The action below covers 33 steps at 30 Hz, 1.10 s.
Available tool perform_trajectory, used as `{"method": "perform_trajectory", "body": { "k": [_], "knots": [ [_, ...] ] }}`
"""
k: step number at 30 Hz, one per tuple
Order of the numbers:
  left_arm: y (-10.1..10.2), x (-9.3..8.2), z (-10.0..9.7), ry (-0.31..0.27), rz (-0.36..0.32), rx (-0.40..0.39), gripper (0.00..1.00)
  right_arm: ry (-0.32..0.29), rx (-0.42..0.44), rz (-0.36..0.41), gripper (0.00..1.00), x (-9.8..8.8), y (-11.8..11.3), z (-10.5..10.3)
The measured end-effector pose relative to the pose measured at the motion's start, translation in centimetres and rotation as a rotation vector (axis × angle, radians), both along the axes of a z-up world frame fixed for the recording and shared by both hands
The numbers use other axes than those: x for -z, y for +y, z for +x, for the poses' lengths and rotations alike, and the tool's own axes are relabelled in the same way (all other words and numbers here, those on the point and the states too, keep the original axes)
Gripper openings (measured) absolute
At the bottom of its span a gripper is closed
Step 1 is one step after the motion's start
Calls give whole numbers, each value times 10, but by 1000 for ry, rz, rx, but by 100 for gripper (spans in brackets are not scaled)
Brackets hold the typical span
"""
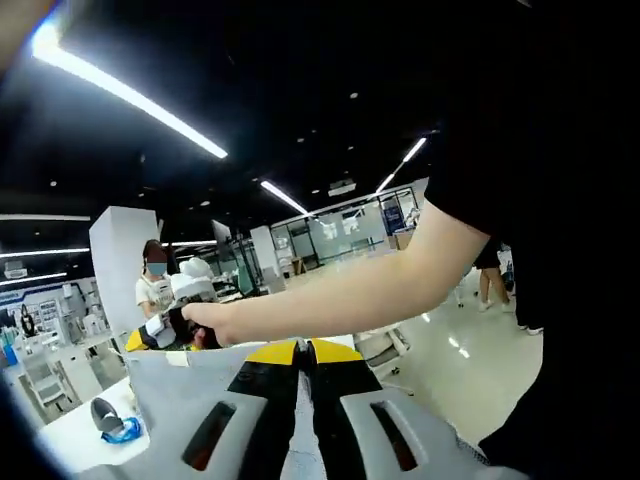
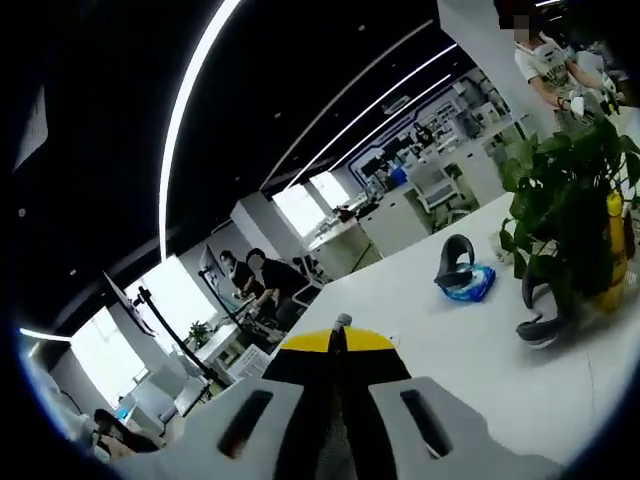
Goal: Fold the towel on the table until its edges align and the towel forms a compact rectangular stack.
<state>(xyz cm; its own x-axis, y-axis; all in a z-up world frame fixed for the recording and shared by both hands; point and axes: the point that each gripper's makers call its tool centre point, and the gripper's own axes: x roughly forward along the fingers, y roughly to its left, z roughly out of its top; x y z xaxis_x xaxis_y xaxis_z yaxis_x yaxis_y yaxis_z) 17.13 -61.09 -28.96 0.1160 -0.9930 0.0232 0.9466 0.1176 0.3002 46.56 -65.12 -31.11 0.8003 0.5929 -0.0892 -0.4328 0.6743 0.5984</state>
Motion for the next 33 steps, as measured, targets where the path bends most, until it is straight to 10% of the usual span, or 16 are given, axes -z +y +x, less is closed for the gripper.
{"method": "perform_trajectory", "body": {
  "k": [12, 33],
  "knots": [
    [3, -59, 20, -32, -121, -22, 3, -82, 42, 53, 0, -50, -5, 25],
    [129, -17, 60, 157, -164, -326, 4, 55, -40, -18, 0, 8, 58, 49]
  ]
}}
